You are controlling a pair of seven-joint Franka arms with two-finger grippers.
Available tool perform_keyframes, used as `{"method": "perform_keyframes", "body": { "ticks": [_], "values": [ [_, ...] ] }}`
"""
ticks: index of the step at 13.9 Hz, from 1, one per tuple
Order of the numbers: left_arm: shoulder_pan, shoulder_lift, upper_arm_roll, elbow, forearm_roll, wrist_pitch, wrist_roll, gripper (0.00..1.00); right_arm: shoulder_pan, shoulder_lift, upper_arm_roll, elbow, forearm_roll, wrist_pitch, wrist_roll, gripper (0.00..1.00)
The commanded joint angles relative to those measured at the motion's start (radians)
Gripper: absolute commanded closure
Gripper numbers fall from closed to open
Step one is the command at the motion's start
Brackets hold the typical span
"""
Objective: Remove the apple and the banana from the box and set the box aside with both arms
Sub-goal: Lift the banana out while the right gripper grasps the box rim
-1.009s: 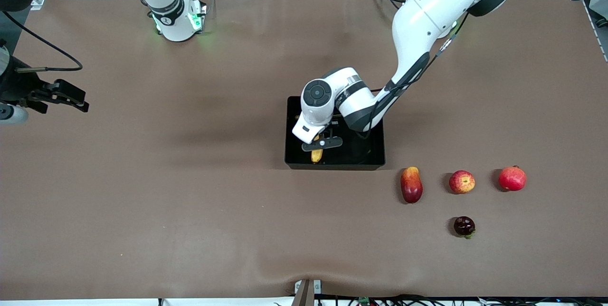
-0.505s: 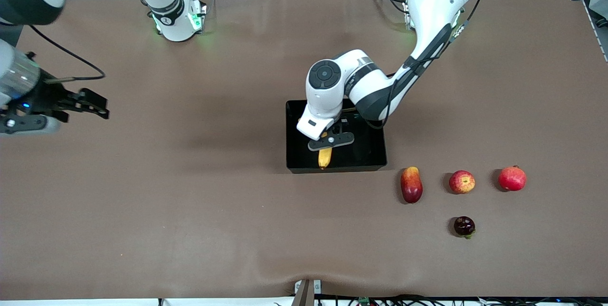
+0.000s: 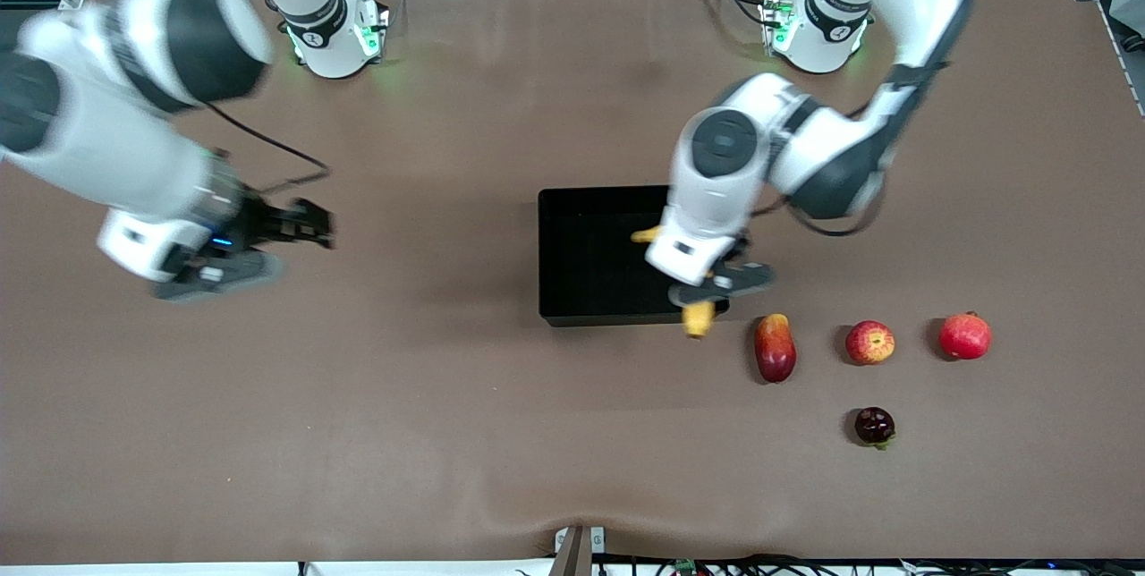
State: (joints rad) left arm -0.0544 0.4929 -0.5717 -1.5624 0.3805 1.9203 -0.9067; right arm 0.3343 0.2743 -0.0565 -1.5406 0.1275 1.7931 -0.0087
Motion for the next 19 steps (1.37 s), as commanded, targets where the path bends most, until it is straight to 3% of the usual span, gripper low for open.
{"method": "perform_keyframes", "body": {
  "ticks": [1, 3, 6, 10, 18, 19],
  "values": [
    [0.129, -0.031, -0.011, -0.086, -0.020, 0.006, 0.116, 1.00, 0.060, 0.101, -0.011, 0.020, 0.111, 0.023, 0.021, 0.00],
    [0.235, -0.030, -0.011, -0.132, -0.019, 0.029, 0.196, 1.00, 0.110, 0.173, -0.011, 0.022, 0.188, 0.093, 0.076, 0.00],
    [0.338, -0.060, -0.013, -0.252, -0.019, 0.060, 0.250, 1.00, 0.225, 0.253, -0.012, 0.022, 0.185, 0.248, 0.162, 0.00],
    [0.392, -0.051, -0.011, -0.451, 0.007, 0.297, 0.265, 1.00, 0.324, 0.322, -0.013, 0.020, 0.181, 0.333, 0.248, 0.00],
    [0.453, 0.075, -0.008, -0.478, 0.150, 0.348, 0.265, 1.00, 0.419, 0.417, -0.016, -0.049, 0.136, 0.497, 0.295, 0.00],
    [0.462, 0.079, -0.008, -0.479, 0.156, 0.362, 0.265, 1.00, 0.420, 0.417, -0.016, -0.053, 0.136, 0.502, 0.297, 0.48]
  ]
}}
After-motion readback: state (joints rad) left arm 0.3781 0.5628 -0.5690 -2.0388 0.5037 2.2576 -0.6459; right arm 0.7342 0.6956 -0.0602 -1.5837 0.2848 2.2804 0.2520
